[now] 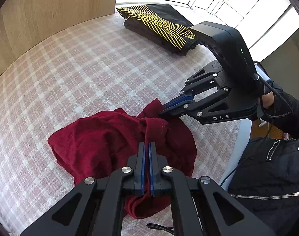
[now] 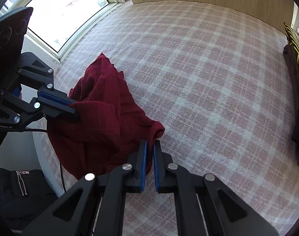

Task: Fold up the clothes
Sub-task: 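Grasp the shirt edge with the right tool while the left tool holds it, then lift the shirt with both tools and lay it flat on the table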

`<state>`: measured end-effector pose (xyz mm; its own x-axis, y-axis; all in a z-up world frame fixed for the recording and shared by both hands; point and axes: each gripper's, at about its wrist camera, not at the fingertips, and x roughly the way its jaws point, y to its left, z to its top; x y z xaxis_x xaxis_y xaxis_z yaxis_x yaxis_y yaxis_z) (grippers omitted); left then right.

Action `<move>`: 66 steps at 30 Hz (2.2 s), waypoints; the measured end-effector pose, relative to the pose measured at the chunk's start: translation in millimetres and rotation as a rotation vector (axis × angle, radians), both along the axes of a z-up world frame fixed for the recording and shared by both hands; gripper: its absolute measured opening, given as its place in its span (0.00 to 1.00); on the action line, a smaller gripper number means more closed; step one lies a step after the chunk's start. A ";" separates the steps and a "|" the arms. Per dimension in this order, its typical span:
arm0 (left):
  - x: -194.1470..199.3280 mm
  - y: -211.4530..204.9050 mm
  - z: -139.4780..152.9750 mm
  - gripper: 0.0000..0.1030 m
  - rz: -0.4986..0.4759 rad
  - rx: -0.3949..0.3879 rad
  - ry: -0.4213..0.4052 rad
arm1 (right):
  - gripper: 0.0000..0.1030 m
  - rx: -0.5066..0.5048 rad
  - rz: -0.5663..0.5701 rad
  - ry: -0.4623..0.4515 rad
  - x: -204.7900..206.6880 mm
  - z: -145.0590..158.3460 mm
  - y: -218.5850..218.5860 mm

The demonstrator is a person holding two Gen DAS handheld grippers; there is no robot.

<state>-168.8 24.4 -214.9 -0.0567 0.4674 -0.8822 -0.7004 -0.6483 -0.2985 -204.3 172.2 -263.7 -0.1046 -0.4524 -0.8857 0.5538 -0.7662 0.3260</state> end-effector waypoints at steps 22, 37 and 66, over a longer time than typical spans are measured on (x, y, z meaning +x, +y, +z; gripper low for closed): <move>-30.8 -155.7 144.2 0.02 0.695 0.199 0.448 | 0.04 -0.064 -0.342 0.457 -21.4 185.9 58.7; 82.4 -162.7 242.9 0.02 0.751 0.328 0.775 | 0.04 -0.207 -0.405 0.749 75.9 306.4 71.2; -116.0 -177.2 -2.3 0.31 0.602 -0.204 0.248 | 0.43 0.211 -0.260 0.243 -94.6 45.6 51.6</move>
<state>-284.9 -152.8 -217.2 -0.4667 0.1166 -0.8767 -0.2319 -0.9727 -0.0059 -298.8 223.7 -218.1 -0.4085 -0.1946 -0.8918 0.3745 -0.9267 0.0306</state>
